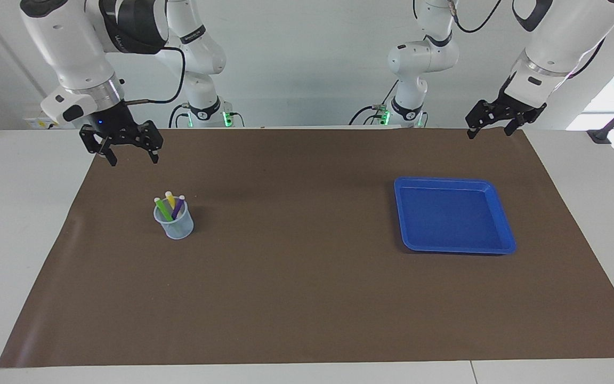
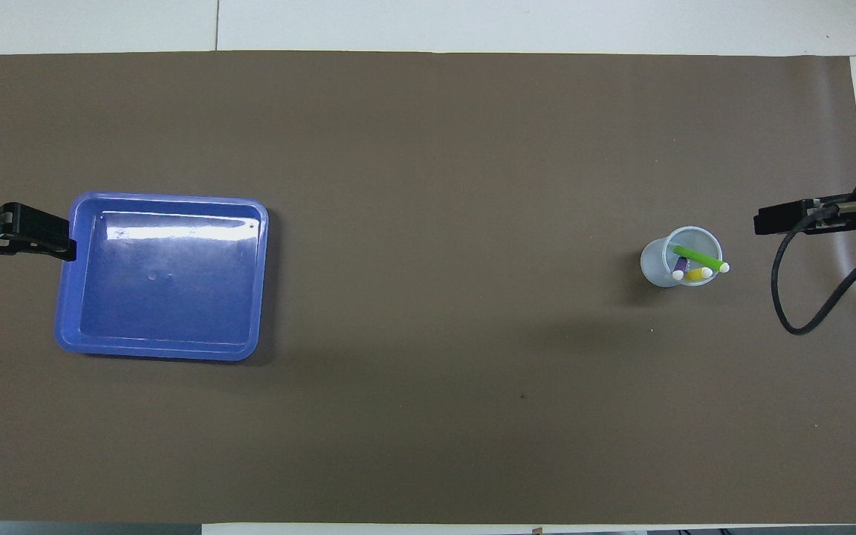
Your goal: Transfer and insert pens with both arms
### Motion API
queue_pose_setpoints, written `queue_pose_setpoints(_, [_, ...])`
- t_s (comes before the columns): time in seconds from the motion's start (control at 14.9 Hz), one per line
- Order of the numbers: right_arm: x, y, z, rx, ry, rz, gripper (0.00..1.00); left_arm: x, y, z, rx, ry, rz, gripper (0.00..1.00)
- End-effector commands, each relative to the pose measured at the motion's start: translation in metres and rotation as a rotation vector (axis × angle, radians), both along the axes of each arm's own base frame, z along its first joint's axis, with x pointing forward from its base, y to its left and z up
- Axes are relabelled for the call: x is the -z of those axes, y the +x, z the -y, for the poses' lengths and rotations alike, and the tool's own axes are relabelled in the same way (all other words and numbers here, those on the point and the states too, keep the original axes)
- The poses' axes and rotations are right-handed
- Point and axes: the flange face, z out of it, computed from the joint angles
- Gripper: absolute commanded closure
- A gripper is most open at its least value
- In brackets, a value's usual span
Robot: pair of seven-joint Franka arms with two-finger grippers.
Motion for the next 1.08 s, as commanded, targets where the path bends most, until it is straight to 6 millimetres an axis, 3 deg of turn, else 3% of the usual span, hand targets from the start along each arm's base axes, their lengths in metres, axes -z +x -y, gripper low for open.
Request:
queue_pose_setpoints(0.0, [-0.004,0.006,0.001,0.009,-0.02,-0.009,0.0,-0.001,-0.004,-0.003,-0.009,0.015,0.006,0.0])
queue_pose_setpoints(0.47, [-0.025,0.004,-0.002,0.002,-0.021,-0.035,0.0,-0.001,-0.004,-0.002,-0.007,0.015,0.008,0.0])
queue_pose_setpoints(0.81, [-0.03,-0.001,-0.023,0.071,-0.033,-0.075,0.0,-0.001,-0.004,-0.003,-0.01,0.015,0.008,0.0])
queue_pose_setpoints(1.01, [-0.031,-0.003,-0.013,0.094,-0.027,-0.085,0.0,-0.001,-0.004,-0.002,-0.007,0.015,0.008,0.0])
